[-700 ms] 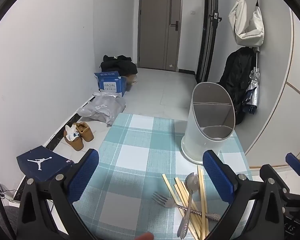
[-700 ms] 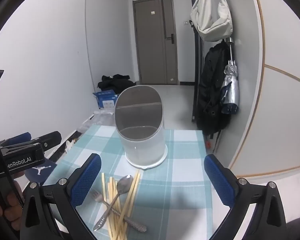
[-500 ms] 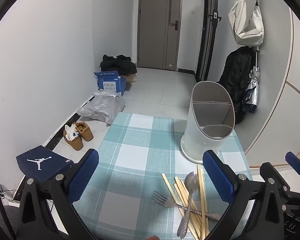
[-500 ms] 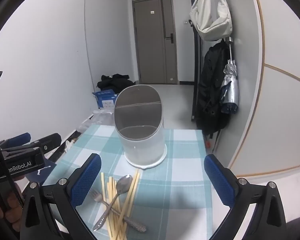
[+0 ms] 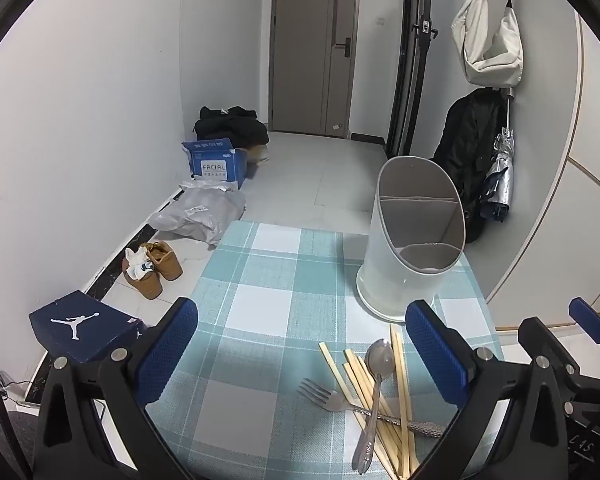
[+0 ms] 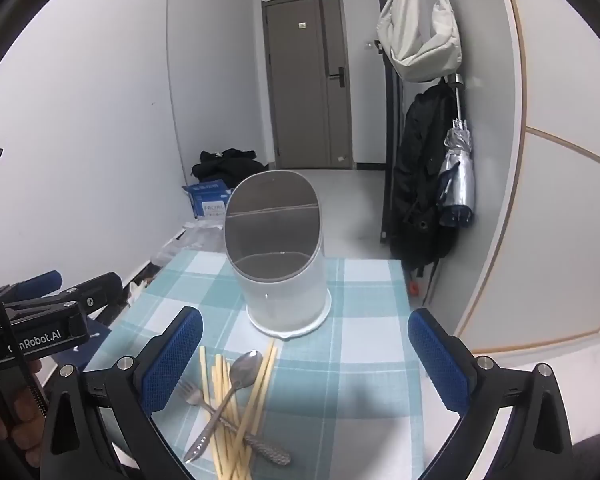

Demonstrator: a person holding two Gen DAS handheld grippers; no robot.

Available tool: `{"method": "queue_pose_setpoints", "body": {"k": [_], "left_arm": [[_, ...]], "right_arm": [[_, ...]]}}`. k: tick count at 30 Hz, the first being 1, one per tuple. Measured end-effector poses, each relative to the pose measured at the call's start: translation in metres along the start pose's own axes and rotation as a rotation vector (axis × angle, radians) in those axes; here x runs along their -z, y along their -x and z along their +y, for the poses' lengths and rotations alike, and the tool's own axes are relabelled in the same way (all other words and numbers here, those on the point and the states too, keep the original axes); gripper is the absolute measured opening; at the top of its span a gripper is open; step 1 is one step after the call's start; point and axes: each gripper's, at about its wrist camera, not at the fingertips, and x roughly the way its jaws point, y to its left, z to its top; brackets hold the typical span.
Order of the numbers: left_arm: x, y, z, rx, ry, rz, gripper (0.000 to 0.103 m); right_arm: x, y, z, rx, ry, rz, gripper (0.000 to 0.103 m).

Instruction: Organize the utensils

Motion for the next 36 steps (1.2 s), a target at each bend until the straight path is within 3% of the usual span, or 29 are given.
{"method": "queue_pose_setpoints", "body": {"k": [36], "left_arm": [[0.0006, -0.0006, 0.0019, 0.000, 0.006, 0.006, 0.102]], "right_arm": [[0.0020, -0.0018, -0.0004, -0.003, -0.009, 0.006, 0.103]]}}
